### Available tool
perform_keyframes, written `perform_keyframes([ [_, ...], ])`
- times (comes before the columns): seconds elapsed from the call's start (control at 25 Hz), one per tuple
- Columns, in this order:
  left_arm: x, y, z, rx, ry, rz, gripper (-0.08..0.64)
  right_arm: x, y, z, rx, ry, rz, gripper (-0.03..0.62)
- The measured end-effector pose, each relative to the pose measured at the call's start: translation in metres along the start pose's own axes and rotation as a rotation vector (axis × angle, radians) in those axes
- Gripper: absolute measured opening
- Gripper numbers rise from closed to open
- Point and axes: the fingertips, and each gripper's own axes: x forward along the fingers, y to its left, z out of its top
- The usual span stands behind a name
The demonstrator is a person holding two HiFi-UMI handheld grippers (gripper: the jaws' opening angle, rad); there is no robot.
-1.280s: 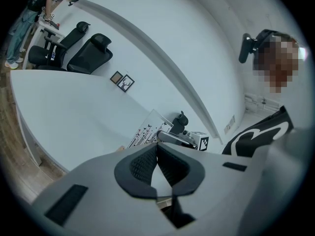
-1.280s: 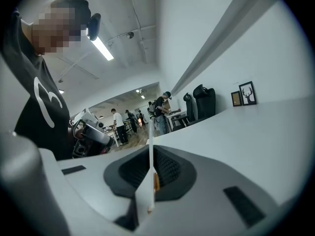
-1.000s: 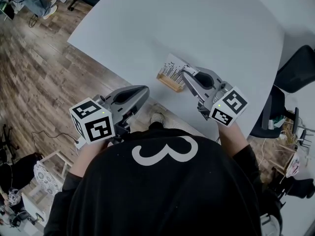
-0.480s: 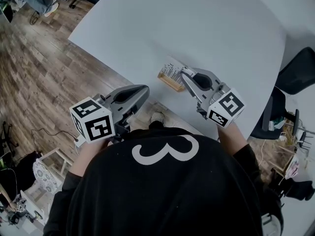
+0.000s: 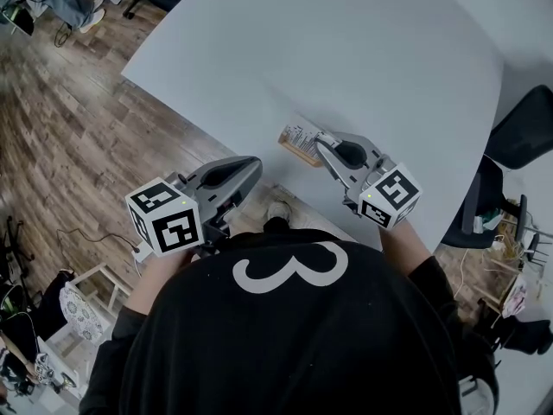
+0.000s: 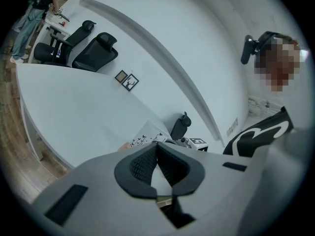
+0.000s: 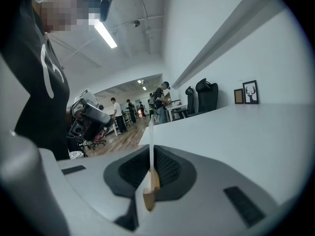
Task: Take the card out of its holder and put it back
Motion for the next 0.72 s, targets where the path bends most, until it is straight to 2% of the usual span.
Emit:
perform_keyframes([
  [0.52, 0.005, 0.010, -0.002, -0.035, 0.010, -0.002, 0.014, 0.005, 0.000, -0.014, 0.036, 0.049, 0.012, 0.034],
  [0.6, 0.005, 0.010, -0.003, -0.039, 0.016, -0.003, 0.014, 0.004, 0.001, -0.014, 0.054, 0.045, 0.013, 0.083],
  [0.72, 0.006, 0.010, -0.002, -0.034, 0.022, -0.015, 0.014, 0.000, -0.001, -0.009, 0.099, 0.018, 0.012, 0.119],
])
